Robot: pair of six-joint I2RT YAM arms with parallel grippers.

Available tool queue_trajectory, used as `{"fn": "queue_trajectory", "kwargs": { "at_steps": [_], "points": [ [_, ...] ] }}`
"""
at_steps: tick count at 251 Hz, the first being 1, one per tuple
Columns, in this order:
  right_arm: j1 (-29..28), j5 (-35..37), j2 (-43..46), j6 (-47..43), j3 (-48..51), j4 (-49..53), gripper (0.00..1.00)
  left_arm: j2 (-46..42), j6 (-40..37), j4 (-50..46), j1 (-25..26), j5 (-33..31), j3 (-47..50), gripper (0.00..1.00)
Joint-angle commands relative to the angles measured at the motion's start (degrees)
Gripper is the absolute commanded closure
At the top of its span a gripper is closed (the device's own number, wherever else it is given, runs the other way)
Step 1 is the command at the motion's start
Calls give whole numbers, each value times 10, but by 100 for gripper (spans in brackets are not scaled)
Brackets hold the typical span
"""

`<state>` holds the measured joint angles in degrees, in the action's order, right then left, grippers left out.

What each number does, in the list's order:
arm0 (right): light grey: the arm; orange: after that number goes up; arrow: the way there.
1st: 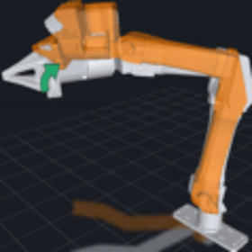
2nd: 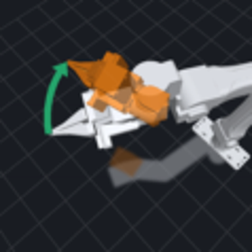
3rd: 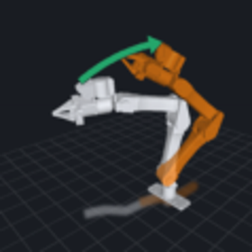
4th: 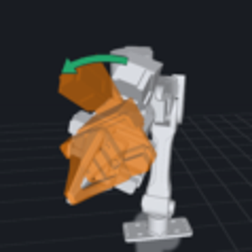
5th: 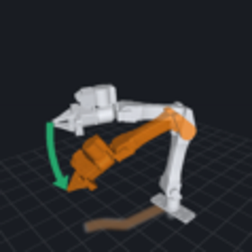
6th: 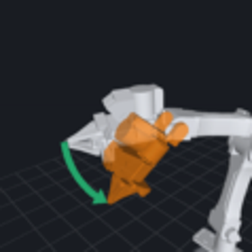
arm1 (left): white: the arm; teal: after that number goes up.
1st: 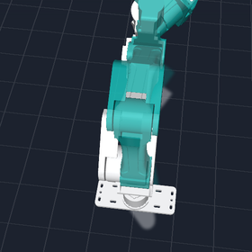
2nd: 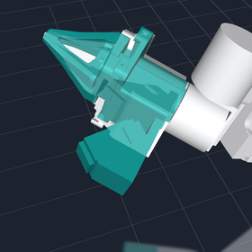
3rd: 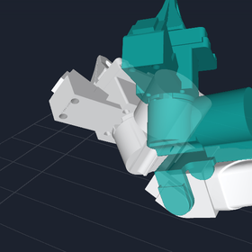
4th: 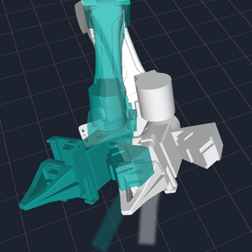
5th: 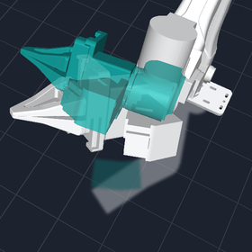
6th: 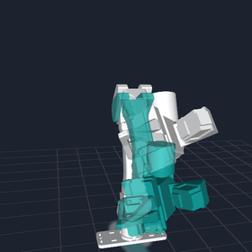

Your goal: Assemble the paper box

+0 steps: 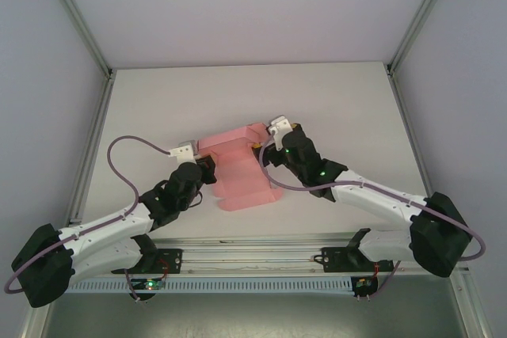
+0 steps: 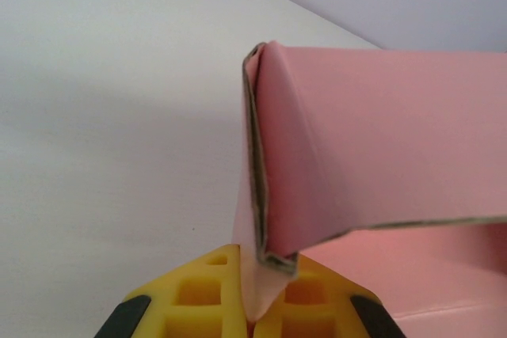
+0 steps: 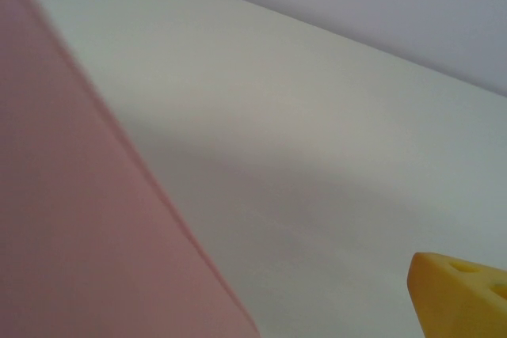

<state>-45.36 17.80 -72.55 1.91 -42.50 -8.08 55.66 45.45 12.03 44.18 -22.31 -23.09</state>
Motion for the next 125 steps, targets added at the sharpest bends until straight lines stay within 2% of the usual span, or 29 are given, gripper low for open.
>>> {"fn": "queue_trajectory", "kwargs": {
  "at_steps": [1, 26, 54, 86, 125],
  "points": [
    [-24, 96, -32, -59, -25, 38, 2, -13, 2, 48, 5, 51, -14, 100],
    [-34, 162, -42, -90, -35, 69, 2, -24, -2, 39, 5, 48, -12, 100],
    [-34, 198, -29, -111, -23, 71, 2, -34, -2, 35, 5, 46, -6, 100],
    [-30, 176, 4, -129, 9, 39, 2, -41, -3, 43, 5, 47, 1, 100],
    [2, 101, 57, -111, 69, -31, 2, -47, -6, 48, 5, 54, 6, 100]
  ]
}}
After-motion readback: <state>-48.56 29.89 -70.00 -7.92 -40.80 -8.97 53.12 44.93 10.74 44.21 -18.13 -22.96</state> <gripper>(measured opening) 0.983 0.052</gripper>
